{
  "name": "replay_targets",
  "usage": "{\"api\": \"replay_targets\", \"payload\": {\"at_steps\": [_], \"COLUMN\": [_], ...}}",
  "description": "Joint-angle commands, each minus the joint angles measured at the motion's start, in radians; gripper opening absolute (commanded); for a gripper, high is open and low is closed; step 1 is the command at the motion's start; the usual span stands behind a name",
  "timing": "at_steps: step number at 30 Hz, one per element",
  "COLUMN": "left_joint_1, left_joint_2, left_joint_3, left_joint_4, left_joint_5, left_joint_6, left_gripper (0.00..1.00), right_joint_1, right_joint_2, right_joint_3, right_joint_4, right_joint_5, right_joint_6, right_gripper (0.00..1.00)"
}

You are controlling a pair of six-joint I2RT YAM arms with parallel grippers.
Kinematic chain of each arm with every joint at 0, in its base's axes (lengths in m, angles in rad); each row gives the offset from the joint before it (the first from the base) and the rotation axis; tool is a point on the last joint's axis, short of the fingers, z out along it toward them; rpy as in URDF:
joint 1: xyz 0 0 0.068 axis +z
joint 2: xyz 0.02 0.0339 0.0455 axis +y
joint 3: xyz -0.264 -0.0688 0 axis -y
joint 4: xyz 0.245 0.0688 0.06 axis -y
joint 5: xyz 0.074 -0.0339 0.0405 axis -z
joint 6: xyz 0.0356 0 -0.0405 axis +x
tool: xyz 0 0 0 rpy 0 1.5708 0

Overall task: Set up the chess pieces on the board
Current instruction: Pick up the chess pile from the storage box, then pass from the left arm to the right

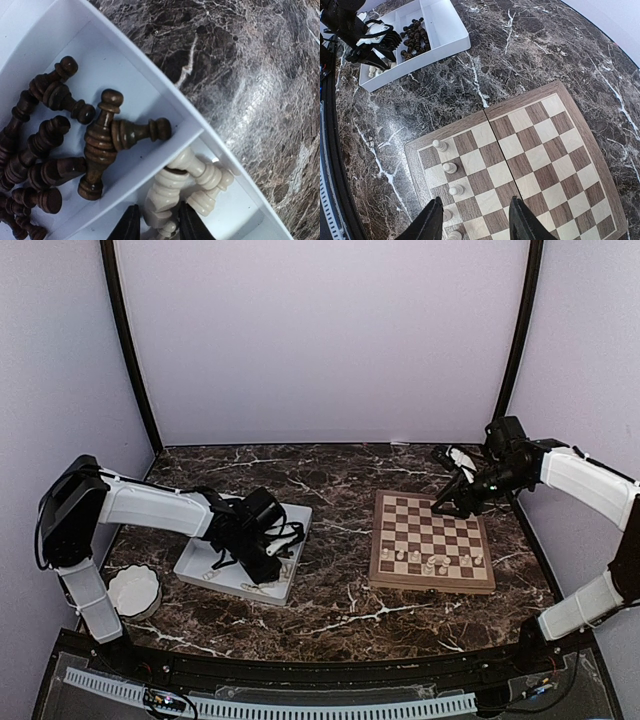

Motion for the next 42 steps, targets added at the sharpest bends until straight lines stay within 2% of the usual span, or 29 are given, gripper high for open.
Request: {"api": "replay_targets", "payload": {"at_steps": [1, 7, 11, 15, 19, 21, 24, 29, 33, 37, 42], "left_joint_1": [0.002, 0.001, 0.002, 0.001, 0.001, 0.001, 0.001, 0.005, 0.064, 0.097, 0.107], "left_joint_2": [0.042, -0.042, -0.139, -0.216, -0.239, -0.236, -0.231, -0.241, -0.276, -0.327, -0.371], "left_joint_3": [0.004, -0.006, -0.024, -0.019, 0.036, 0.071, 0.113, 0.081, -0.042, -0.116, -0.165], "left_joint_4": [0.021, -0.037, -0.091, -0.122, -0.152, -0.173, -0.220, -0.210, -0.094, 0.003, 0.097], "left_joint_5": [0.000, -0.003, -0.007, 0.039, 0.199, 0.254, 0.282, 0.248, 0.308, 0.339, 0.363], "left_joint_6": [0.030, 0.029, 0.014, -0.019, -0.067, -0.072, -0.109, -0.115, -0.171, -0.215, -0.265], "left_gripper": [0.24, 0.11, 0.08, 0.06, 0.05, 0.05, 0.05, 0.05, 0.04, 0.04, 0.04], "right_joint_1": [0.008, 0.033, 0.088, 0.199, 0.385, 0.462, 0.546, 0.638, 0.683, 0.688, 0.688], "right_joint_2": [-0.015, 0.004, 0.031, 0.079, 0.172, 0.203, 0.229, 0.302, 0.395, 0.473, 0.540], "right_joint_3": [0.008, 0.041, 0.055, 0.116, 0.220, 0.246, 0.282, 0.354, 0.441, 0.517, 0.516], "right_joint_4": [-0.001, -0.027, -0.034, -0.067, -0.169, -0.168, -0.136, -0.053, 0.100, 0.115, 0.191], "right_joint_5": [-0.001, 0.005, 0.044, 0.118, 0.242, 0.319, 0.389, 0.395, 0.302, 0.156, 0.040], "right_joint_6": [0.004, -0.009, -0.029, -0.084, -0.180, -0.198, -0.208, -0.183, 0.004, 0.142, 0.332], "right_gripper": [0.46, 0.45, 0.45, 0.44, 0.47, 0.47, 0.47, 0.46, 0.45, 0.45, 0.46]}}
